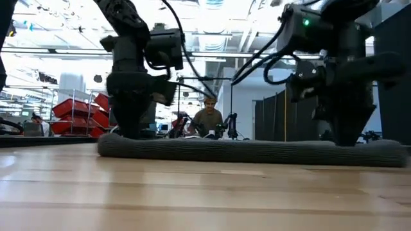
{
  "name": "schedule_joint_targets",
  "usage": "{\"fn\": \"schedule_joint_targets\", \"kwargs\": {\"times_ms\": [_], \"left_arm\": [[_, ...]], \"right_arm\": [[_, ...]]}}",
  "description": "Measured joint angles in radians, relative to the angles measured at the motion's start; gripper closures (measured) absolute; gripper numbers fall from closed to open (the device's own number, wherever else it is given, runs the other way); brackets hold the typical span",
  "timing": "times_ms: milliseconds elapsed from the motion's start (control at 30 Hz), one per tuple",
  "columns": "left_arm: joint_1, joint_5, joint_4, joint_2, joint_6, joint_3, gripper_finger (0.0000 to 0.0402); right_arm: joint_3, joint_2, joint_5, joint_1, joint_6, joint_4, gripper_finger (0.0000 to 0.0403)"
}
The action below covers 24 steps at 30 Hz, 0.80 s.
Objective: Roll towel
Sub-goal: Roll the black towel
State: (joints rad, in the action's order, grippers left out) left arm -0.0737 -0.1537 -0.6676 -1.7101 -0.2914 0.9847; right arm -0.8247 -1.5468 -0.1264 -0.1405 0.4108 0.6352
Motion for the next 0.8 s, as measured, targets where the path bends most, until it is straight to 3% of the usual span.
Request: {"fn": "schedule_joint_targets", "kwargs": {"times_ms": [200, 400, 533, 800], "left_arm": [[0.021, -0.003, 0.015, 0.080, -0.020, 0.021, 0.0402], [0.032, -0.081, 0.070, 0.051, 0.021, -0.050, 0.0402], [0.031, -0.086, 0.145, 0.030, 0.019, -0.130, 0.0402], [0.039, -0.055, 0.058, 0.102, -0.033, -0.136, 0.0401]], "right_arm": [[-0.008, 0.103, -0.003, -0.052, 0.103, -0.017, 0.0403], [0.088, 0.065, -0.008, -0.109, 0.173, -0.105, 0.0403], [0.132, 0.030, -0.011, -0.090, 0.191, -0.133, 0.0403], [0.067, 0.082, 0.056, -0.036, 0.142, 0.037, 0.0403]]}}
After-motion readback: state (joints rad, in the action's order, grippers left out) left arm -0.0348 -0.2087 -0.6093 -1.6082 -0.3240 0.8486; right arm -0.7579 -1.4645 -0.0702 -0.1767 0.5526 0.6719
